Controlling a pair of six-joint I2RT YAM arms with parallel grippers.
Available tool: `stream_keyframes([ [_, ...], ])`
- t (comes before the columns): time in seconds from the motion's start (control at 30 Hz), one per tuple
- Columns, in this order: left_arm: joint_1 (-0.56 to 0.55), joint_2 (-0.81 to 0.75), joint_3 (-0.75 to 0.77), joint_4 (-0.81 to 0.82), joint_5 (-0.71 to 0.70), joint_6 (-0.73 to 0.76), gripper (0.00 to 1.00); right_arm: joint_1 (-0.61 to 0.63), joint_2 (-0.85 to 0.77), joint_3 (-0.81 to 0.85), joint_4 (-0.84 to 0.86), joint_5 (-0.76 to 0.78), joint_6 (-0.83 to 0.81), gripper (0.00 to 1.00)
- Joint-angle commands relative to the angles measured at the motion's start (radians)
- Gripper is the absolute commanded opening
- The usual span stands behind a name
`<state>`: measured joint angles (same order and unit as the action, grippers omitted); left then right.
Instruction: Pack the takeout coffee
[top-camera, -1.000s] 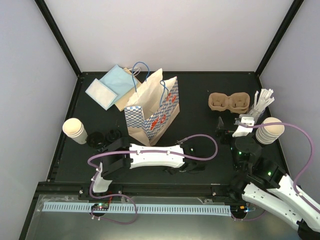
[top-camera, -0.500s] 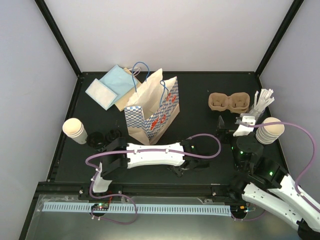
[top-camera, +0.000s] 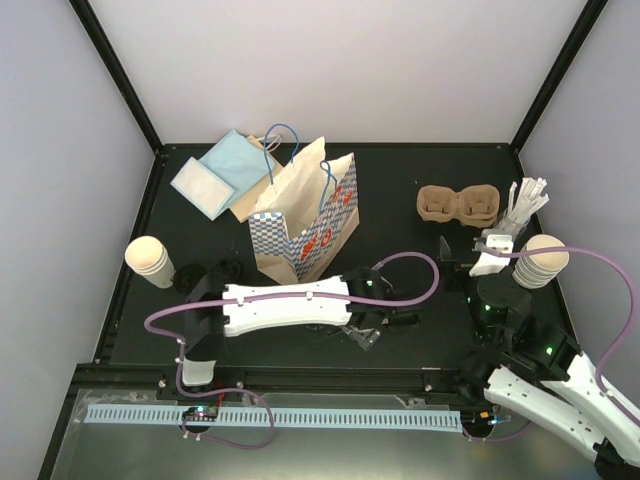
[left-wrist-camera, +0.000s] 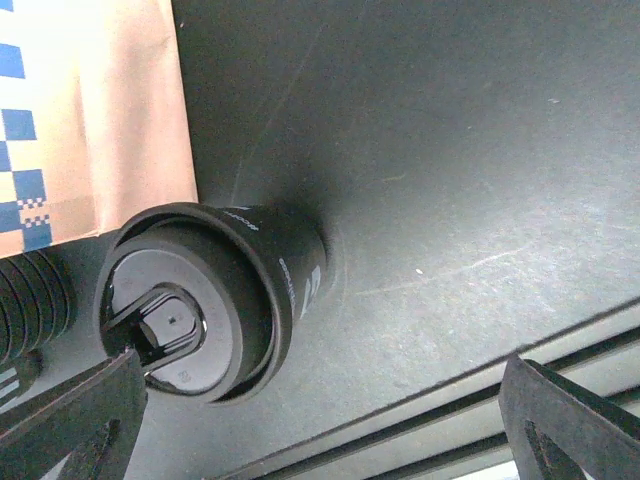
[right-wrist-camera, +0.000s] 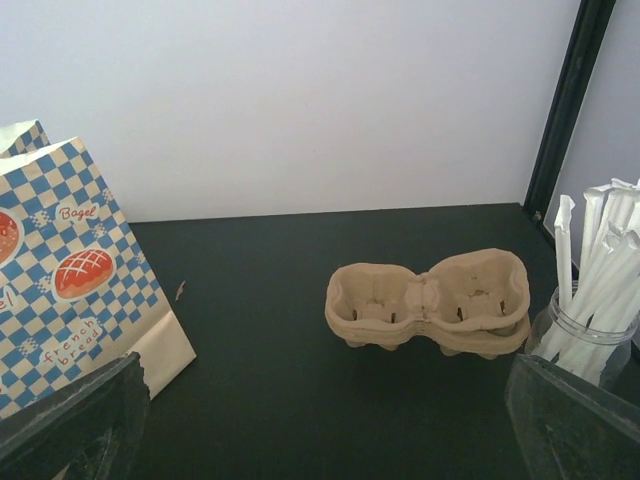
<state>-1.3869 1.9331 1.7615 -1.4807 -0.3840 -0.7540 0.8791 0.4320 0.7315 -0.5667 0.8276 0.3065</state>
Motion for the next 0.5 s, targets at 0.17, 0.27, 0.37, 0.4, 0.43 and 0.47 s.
stream_keyframes([
  [0.17,0.052,-0.301,-0.100,0.157,0.062,0.003,0.99,-0.003,0.022,0.083,-0.131,-0.069,0.091,1.00],
  [0.27,0.092,-0.414,-0.203,0.205,0.059,-0.004,0.99,-0.003,0.045,0.104,-0.168,-0.073,0.143,1.00],
  [0.37,0.150,-0.549,-0.310,0.248,0.070,0.000,0.99,-0.003,0.086,0.131,-0.203,-0.102,0.196,1.00],
  [0.4,0.173,-0.599,-0.345,0.262,0.073,0.003,0.99,-0.003,0.103,0.141,-0.217,-0.120,0.217,1.00],
  [0.43,0.194,-0.655,-0.377,0.282,0.073,0.008,0.99,-0.003,0.121,0.148,-0.231,-0.137,0.239,1.00],
  [0.47,0.221,-0.717,-0.416,0.319,0.071,0.014,0.99,-0.005,0.135,0.155,-0.241,-0.158,0.266,1.00],
])
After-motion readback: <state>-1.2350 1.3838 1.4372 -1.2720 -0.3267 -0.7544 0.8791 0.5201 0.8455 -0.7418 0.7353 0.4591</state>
